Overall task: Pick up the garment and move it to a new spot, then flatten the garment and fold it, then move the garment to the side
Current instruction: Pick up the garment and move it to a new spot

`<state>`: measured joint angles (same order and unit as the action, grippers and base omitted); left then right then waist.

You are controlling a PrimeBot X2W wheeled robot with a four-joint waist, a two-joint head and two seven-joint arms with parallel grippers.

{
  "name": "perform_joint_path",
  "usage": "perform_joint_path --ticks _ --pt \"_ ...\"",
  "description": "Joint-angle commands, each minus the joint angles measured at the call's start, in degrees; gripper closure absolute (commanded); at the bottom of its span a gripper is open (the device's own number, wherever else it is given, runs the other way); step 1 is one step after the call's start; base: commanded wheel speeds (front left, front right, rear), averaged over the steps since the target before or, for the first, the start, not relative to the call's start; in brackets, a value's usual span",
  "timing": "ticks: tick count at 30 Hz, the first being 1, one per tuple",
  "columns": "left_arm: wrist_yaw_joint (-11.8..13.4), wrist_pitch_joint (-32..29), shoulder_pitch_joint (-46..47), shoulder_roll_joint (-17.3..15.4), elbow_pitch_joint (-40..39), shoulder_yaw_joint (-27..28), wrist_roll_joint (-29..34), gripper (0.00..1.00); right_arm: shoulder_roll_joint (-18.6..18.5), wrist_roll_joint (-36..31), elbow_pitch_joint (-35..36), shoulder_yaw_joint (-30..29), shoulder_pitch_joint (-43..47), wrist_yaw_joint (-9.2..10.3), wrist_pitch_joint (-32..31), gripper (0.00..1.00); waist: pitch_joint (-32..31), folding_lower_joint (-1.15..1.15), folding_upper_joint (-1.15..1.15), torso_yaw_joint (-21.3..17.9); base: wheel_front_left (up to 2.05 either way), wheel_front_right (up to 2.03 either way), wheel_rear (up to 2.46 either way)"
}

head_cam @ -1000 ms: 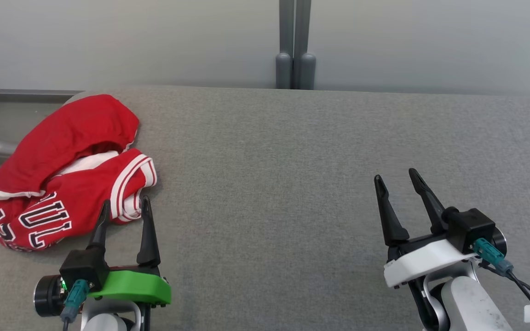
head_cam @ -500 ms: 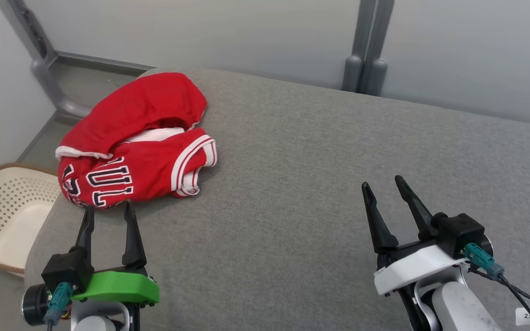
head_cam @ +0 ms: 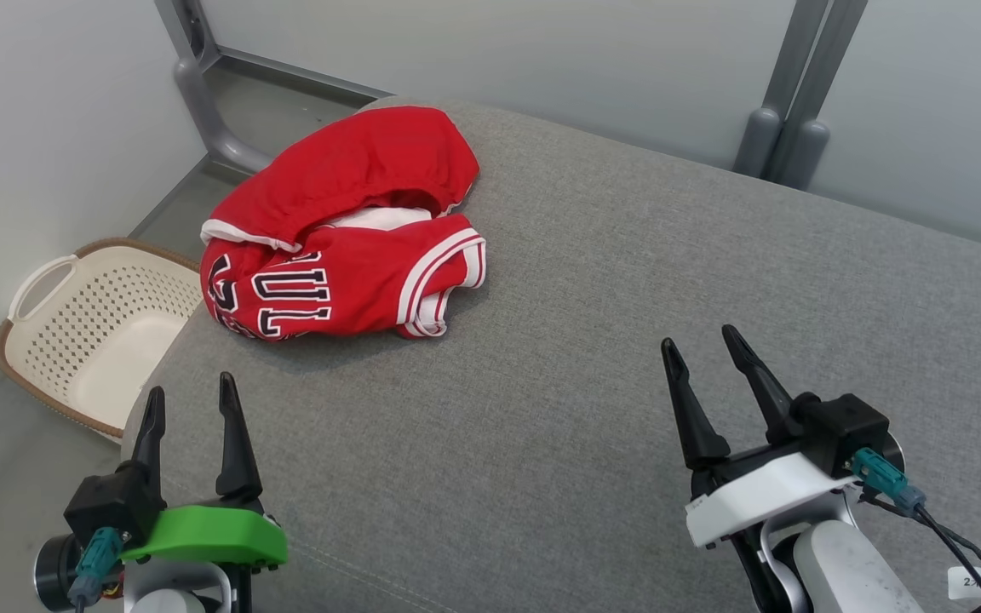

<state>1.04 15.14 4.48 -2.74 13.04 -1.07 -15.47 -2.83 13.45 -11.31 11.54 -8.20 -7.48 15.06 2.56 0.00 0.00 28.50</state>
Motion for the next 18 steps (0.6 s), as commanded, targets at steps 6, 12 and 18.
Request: perform_joint_path --ticks 6,12,18 --pt "-0.6 0.0 0.9 -0.3 1.3 0.5 -1.1 0.00 -0.6 0.3 0.2 0.8 -0.9 -0.03 0.2 0.00 0.7 0.00 0.00 -0.8 0.00 0.00 0.00" --pt "-4.1 -1.6 6.0 -1.9 5.3 2.0 -3.9 0.00 -0.8 -0.1 1.7 1.5 -2.2 -0.03 0.2 0.00 2.0 0.00 0.00 -3.4 0.00 0.00 0.00" --pt "-6.1 -9.8 12.9 -6.6 9.4 3.0 -7.1 0.00 -1.0 -0.6 2.9 2.3 -3.4 -0.03 0.2 0.00 3.5 0.00 0.00 -7.5 0.00 0.00 0.00"
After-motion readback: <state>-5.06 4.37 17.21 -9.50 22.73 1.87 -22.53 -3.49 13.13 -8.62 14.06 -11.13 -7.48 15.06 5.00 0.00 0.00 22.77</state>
